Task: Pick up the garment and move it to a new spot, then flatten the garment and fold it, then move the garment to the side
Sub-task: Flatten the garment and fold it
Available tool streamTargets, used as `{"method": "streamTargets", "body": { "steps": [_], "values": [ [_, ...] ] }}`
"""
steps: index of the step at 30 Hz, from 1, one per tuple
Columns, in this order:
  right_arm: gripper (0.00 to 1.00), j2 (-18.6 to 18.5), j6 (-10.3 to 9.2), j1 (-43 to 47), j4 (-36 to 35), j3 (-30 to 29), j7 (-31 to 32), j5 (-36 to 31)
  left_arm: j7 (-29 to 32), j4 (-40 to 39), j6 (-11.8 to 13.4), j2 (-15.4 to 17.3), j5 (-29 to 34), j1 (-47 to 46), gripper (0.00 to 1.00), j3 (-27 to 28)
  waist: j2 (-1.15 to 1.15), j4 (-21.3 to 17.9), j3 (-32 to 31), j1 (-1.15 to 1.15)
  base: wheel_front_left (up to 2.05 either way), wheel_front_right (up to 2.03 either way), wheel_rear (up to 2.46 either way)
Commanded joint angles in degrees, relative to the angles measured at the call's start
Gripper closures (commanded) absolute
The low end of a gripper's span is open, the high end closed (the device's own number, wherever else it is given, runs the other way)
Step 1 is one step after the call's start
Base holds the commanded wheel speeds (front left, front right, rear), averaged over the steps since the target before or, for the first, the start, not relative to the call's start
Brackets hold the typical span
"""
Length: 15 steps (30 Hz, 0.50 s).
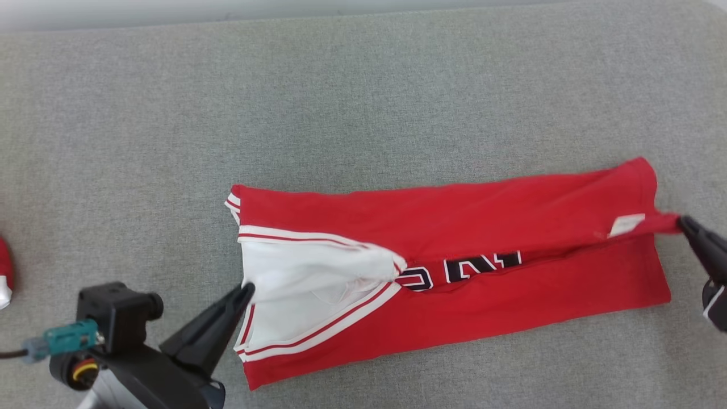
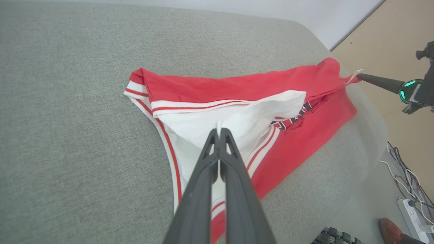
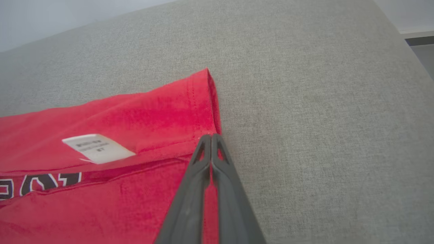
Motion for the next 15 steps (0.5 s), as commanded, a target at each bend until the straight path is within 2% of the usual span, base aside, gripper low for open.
{"method": "streamTargets", "body": {
  "steps": [1,6,14,15],
  "values": [
    [1.00,0.81,-0.14,1.46,-0.31,-1.12,0.78,-1.02,-0.53,0.54,0.19,-0.50,-0.04,1.16,1.00,-0.44,0.00,0.10,-0.03,0.01,0.00,0.00,0.00],
    [1.00,3.18,-0.14,3.26,-0.75,-3.14,2.91,-3.83,-1.23,3.81,0.16,-2.08,0.45,2.58,1.00,-2.04,0.00,0.16,0.22,0.01,0.00,0.00,0.00],
    [1.00,7.29,-0.14,1.67,0.68,-2.73,4.62,-9.95,-3.65,11.86,-2.02,-7.22,1.73,1.67,1.00,-4.58,0.00,0.25,0.61,0.01,0.00,0.00,0.00],
    [1.00,7.67,-0.14,1.42,1.03,-2.85,4.32,-10.75,-3.66,12.78,-2.19,-7.67,1.85,1.53,0.94,-4.92,0.00,0.29,0.54,0.01,0.00,0.00,0.00]
  ]
}}
